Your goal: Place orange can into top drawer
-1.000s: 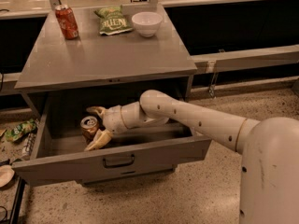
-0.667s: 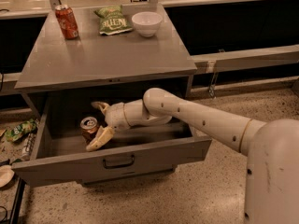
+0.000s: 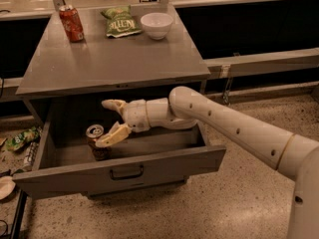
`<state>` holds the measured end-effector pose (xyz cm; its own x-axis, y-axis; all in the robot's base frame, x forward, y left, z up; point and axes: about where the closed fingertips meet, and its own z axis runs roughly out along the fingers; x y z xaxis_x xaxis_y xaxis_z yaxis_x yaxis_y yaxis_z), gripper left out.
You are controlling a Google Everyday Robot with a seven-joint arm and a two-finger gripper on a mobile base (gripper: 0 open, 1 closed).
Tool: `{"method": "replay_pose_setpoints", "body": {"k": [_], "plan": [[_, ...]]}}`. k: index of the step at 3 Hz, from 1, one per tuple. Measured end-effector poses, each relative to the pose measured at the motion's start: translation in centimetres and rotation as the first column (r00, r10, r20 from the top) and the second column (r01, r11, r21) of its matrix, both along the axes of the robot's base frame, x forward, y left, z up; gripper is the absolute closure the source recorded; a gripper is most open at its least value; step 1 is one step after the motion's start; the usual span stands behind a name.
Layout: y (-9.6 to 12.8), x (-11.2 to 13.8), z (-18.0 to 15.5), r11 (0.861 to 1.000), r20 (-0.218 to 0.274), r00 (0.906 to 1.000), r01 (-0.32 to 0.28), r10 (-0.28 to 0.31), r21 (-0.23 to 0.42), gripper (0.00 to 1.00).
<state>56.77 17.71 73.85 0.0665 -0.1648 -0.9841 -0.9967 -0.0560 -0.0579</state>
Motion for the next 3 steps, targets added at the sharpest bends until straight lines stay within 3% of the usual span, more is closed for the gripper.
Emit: {"method": "replay_pose_setpoints", "body": {"k": [1,2,3], "plan": [[-2.0,-0.6,3.2,1.0,0.01,0.9999,0.005,-0.005,0.022,0.39],[-2.8,-0.6,8.3,1.0,0.076,0.9969,0.016,-0.018,0.019,0.62],[-2.1,0.0,12.6,0.999,0.168,0.985,0.035,-0.04,0.032,0.86]]}}
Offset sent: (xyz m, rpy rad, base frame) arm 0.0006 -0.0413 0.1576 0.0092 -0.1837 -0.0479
